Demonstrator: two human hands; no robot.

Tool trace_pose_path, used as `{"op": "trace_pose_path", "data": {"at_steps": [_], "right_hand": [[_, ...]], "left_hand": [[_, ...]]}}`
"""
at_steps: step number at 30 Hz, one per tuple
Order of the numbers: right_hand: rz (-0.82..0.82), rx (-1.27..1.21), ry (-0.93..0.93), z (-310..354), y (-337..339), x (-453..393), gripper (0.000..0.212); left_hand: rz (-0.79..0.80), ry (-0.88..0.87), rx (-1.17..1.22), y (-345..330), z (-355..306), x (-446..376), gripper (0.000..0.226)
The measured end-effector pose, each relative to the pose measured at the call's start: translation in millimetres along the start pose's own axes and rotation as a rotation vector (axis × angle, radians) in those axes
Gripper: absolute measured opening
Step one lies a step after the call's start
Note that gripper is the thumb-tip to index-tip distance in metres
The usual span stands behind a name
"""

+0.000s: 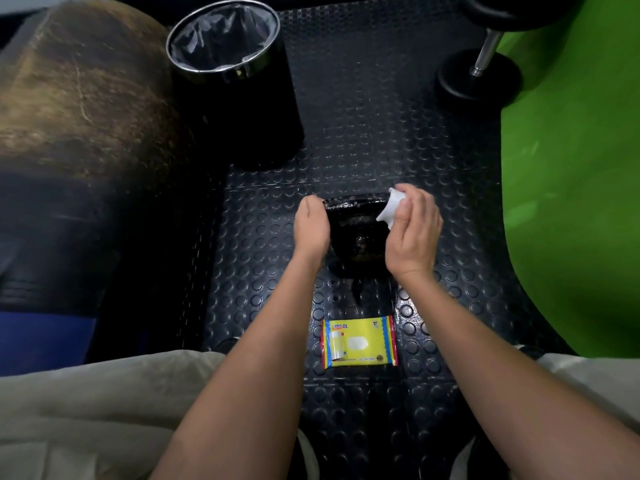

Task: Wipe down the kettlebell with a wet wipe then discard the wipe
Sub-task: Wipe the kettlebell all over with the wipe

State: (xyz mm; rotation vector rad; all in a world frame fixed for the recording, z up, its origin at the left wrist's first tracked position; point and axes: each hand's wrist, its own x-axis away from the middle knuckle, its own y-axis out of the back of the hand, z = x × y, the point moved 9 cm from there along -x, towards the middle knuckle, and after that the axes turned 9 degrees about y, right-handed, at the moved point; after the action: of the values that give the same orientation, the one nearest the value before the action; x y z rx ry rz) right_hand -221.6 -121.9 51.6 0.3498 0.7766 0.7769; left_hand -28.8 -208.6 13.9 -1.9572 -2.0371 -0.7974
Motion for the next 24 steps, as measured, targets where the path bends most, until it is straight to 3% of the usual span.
{"op": "trace_pose_path", "data": {"at_steps": [6,9,11,14,19,24], "right_hand": [[0.060,-0.173,-0.331,-18,-5,-5,0.041],[0.168,-0.295,-0.624,-35,-14,-10,0.042],[0.290,-0.252,-0.684,-39,-17,-20,0.038],[0.403,-0.098,-0.514,-29,-15,-37,0.039],[0.508,0.281,-0.040,23,-27,-59,0.046],[0.485,0.434,0.165,57,-39,-53,0.051]], "left_hand": [[-0.003,0.029,0.016,-1,-2,-6,0.022],[-0.013,0.045,0.019,2,2,-9,0.022],[-0.019,0.050,0.021,3,2,-9,0.021],[-0.029,0.061,0.024,3,3,-9,0.022],[-0.035,0.065,0.039,3,3,-9,0.023],[-0.045,0.045,0.047,4,2,-3,0.024]]}}
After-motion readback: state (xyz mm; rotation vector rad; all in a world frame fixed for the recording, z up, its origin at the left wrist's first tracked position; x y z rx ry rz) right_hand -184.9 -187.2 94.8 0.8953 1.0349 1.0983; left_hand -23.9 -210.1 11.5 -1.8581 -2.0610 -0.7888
